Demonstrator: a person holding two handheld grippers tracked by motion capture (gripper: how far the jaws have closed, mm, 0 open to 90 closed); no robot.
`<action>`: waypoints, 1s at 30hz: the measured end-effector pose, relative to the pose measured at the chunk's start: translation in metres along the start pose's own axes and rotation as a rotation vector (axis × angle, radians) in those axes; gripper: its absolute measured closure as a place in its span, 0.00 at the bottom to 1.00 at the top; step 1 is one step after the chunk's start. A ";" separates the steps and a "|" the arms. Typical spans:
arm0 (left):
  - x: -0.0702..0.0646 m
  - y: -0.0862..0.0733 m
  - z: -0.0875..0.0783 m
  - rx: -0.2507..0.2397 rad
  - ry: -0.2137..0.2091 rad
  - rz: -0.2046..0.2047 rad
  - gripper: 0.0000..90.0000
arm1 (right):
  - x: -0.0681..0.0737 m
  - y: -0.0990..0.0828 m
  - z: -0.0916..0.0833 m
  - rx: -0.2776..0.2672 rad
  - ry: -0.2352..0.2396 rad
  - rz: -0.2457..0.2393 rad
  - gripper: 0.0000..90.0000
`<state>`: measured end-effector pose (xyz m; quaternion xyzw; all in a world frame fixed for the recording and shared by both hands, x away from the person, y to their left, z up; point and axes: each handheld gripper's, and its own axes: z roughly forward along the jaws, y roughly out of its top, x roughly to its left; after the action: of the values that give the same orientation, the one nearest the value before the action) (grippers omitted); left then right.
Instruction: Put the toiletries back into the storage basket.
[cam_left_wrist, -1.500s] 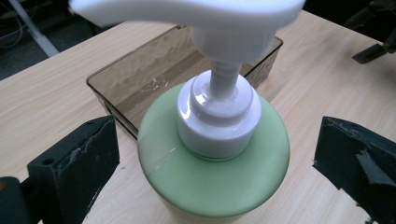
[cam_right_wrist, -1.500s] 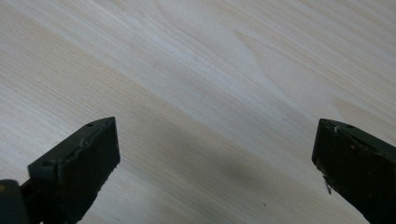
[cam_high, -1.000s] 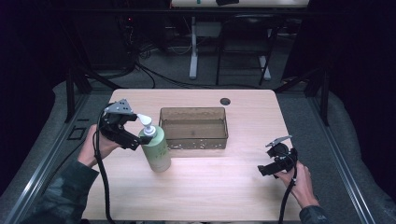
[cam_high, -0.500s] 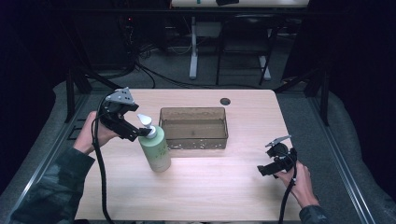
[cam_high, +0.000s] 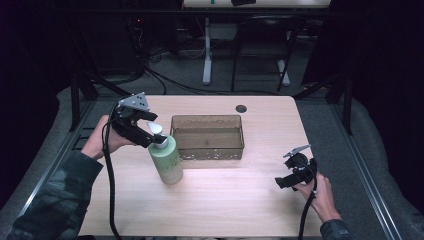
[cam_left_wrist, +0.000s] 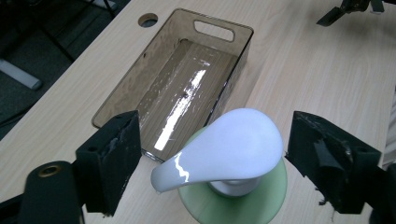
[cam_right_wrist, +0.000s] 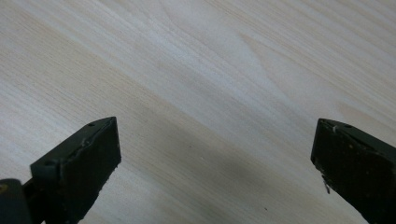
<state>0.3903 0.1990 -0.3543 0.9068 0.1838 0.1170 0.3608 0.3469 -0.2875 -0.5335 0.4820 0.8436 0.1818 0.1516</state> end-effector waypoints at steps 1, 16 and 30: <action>0.000 0.000 0.000 0.001 0.001 0.005 0.29 | 0.000 0.000 0.000 0.001 0.000 -0.002 0.01; -0.005 -0.001 -0.008 0.046 0.035 0.035 0.47 | 0.000 0.000 -0.001 -0.001 -0.002 0.004 0.02; -0.006 0.004 -0.007 0.058 0.020 0.069 0.40 | -0.001 -0.001 -0.003 -0.002 -0.008 0.005 0.02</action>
<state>0.3830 0.1978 -0.3468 0.9215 0.1595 0.1332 0.3281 0.3453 -0.2894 -0.5313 0.4848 0.8414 0.1814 0.1549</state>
